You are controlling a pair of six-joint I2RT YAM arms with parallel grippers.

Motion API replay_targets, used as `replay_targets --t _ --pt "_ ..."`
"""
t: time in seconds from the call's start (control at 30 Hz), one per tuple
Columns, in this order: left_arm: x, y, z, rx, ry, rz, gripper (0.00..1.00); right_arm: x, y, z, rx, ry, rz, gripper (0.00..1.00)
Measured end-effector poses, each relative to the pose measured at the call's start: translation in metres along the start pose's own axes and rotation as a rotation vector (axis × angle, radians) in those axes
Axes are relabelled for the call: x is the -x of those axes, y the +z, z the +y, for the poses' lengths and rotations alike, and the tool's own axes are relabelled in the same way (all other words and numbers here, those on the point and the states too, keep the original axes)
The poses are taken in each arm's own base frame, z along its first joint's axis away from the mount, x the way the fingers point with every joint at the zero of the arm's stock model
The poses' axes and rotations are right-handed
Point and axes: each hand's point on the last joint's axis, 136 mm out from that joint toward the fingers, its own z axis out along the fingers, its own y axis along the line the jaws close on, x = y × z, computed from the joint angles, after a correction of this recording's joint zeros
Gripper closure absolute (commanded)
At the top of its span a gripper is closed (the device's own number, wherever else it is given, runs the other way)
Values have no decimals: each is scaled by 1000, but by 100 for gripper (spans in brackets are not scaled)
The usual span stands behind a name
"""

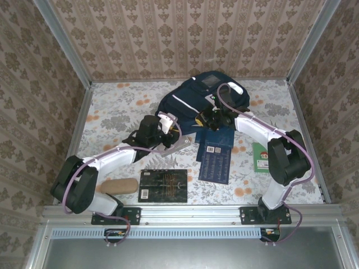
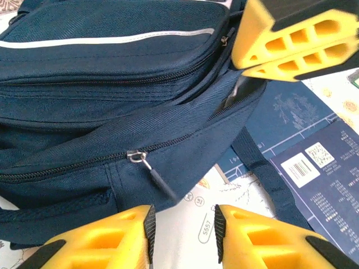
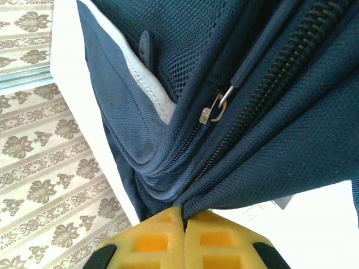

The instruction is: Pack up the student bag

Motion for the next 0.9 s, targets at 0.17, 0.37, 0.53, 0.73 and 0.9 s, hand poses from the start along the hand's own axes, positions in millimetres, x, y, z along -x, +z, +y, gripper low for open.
replay_targets --t 0.17,0.37,0.53,0.73,0.9 --pt "5 16 2 27 -30 6 64 0 -6 9 22 -12 -7 100" --pt "-9 37 5 81 -67 53 64 1 -6 10 23 -13 -8 100" --pt "-15 44 15 134 -90 65 64 0 -6 9 18 -12 -6 100" --pt "-11 49 22 172 -101 56 67 0 -7 10 19 -18 -7 100" --pt "-13 56 28 203 -120 62 100 0 -7 9 19 -19 -6 100"
